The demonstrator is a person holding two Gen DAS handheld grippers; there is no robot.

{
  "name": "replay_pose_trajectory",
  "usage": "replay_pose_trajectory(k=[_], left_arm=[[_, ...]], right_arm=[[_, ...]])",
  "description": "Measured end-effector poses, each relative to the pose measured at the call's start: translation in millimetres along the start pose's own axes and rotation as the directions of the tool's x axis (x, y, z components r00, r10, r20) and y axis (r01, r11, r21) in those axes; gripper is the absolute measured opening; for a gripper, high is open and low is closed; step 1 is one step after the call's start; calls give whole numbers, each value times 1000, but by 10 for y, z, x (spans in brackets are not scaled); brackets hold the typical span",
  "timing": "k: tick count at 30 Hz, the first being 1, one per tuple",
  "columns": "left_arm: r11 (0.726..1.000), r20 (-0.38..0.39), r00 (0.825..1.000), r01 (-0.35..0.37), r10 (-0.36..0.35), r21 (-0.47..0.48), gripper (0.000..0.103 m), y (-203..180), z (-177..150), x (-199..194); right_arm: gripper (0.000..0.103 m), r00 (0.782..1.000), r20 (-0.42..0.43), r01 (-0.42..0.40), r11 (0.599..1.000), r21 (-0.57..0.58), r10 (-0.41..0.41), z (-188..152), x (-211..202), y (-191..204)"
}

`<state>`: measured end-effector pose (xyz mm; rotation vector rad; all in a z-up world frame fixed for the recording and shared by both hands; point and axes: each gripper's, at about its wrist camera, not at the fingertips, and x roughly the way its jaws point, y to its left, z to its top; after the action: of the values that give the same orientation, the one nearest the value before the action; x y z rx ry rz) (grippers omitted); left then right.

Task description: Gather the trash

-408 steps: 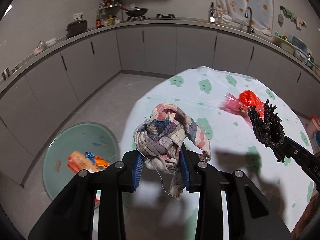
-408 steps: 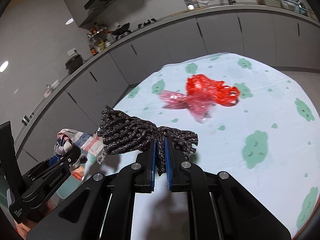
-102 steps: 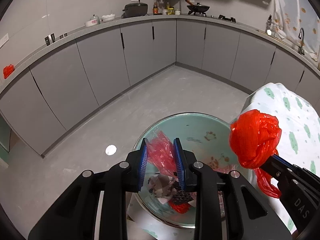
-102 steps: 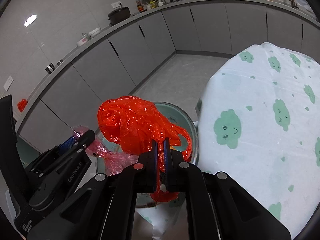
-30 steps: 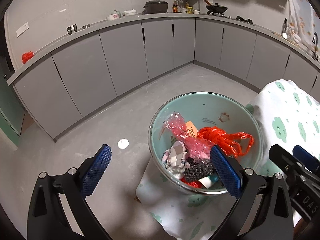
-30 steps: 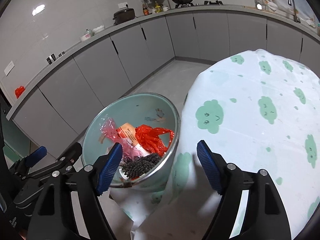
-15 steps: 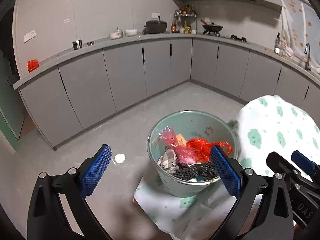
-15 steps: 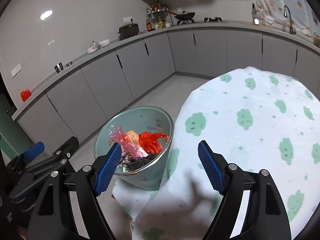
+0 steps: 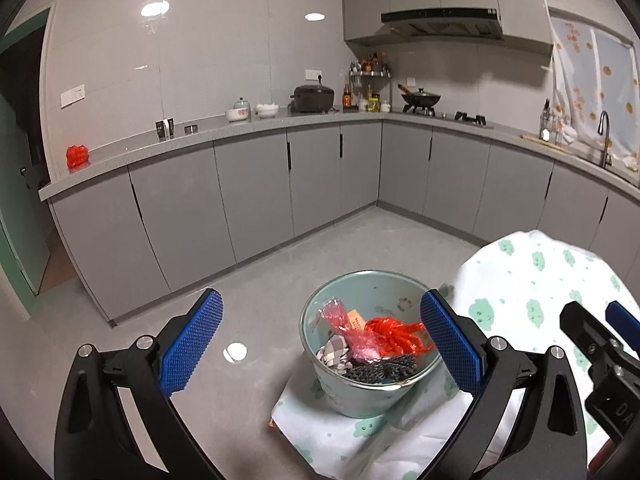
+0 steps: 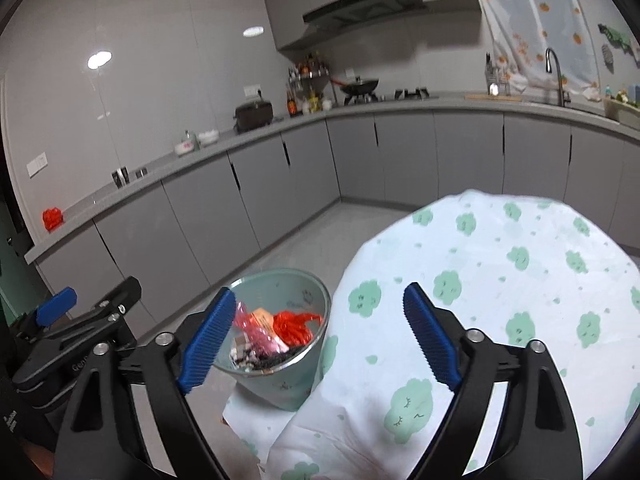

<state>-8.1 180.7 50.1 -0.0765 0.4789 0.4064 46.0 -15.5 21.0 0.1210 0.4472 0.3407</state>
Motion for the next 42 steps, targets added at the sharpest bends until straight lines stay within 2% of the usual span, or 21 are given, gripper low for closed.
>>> replay_pose_trajectory(k=[8, 15, 28, 42], left_arm=[[1000, 103, 995, 3, -1, -17, 97, 63, 139, -361], [1000, 133, 991, 11, -9, -12, 98, 66, 183, -473], [1000, 124, 992, 15, -15, 2, 97, 69, 156, -438], [1000, 123, 992, 22, -24, 18, 98, 52, 157, -403]], right_arm=[[89, 993, 114, -15, 1000, 3, 14, 218, -377, 41], [90, 983, 182, 3, 1000, -14, 0, 289, -568, 111], [90, 990, 141, 17, 999, -27, -13, 272, -459, 164], [91, 990, 139, 19, 1000, -22, -16, 252, -456, 139]])
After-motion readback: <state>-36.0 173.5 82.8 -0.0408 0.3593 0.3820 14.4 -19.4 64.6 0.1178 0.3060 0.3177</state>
